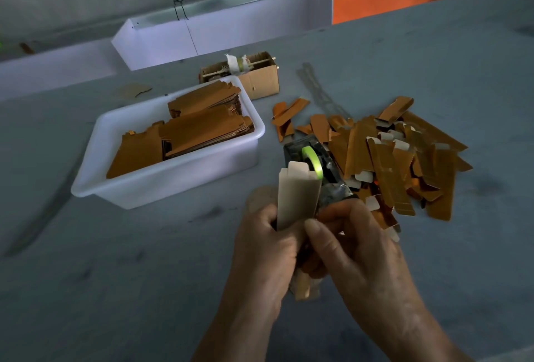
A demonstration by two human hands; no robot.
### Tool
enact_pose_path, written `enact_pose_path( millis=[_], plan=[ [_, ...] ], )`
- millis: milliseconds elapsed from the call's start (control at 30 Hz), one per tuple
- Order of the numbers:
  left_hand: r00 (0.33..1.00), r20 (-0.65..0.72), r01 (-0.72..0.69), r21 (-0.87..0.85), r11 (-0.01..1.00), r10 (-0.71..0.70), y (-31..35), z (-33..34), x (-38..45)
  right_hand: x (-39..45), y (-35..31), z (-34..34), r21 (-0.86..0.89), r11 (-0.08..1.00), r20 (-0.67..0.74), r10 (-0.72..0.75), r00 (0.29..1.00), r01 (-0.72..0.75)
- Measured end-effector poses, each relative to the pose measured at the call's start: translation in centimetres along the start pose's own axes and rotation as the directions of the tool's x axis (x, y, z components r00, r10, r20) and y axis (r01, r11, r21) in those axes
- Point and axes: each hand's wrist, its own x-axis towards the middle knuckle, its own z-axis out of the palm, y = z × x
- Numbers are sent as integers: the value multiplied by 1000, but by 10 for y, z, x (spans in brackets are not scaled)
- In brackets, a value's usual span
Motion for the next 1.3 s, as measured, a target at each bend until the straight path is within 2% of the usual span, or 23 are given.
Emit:
enact_pose_path(
  millis=[233, 367, 467, 567, 600, 667, 733, 833, 1067, 1133, 1167, 1233, 1300],
  plan=[
    [968, 216, -149, 87, 985, 128, 4, -12, 0, 5, 7, -6, 87, 996, 57, 23, 998, -28],
    [957, 240, -199, 135, 971, 163, 3, -18, -1, 9, 7, -8, 78, 994, 88, 66, 994, -73],
    [969, 215, -150, 126, 981, 121, 1, -19, -1, 8, 2, -8, -10, 996, 26, 91, 996, -91],
    [952, 306, -41, 44, 998, 26, 3, -21, -3, 9, 2, -10, -114, 986, -88, 114, 990, -124],
    [940, 340, -27, 33, 999, 14, 3, -21, -3, 9, 2, -11, -73, 985, -81, 153, 985, -159],
    [929, 371, -13, 25, 1000, 3, 2, -22, -4, 9, 3, -11, 124, 960, 7, 251, 968, -250],
    [946, 324, 2, 37, 999, -14, 2, -20, -4, 8, 4, -10, 275, 909, 86, 300, 950, -312],
    [977, 214, 3, 49, 999, -13, 1, -17, -5, 9, 6, -9, 344, 877, 82, 328, 941, -336],
    [980, 15, -200, 196, 960, 201, 0, -7, -11, 10, 8, -9, 417, 825, 97, 378, 921, -382],
    [945, -56, -289, 324, 901, 323, -4, -1, -13, 10, 8, -8, 437, 814, 92, 383, 919, -383],
    [909, -72, -345, 426, 837, 411, -4, 2, -16, 10, 8, -7, 446, 811, 84, 384, 919, -380],
    [822, 15, -411, 707, 575, 570, -4, 6, -19, 10, 7, -5, 456, 808, 73, 384, 920, -373],
    [769, 111, -381, 871, 312, 630, -7, 16, -26, 8, 4, -3, 463, 809, 57, 382, 922, -364]
  ],
)
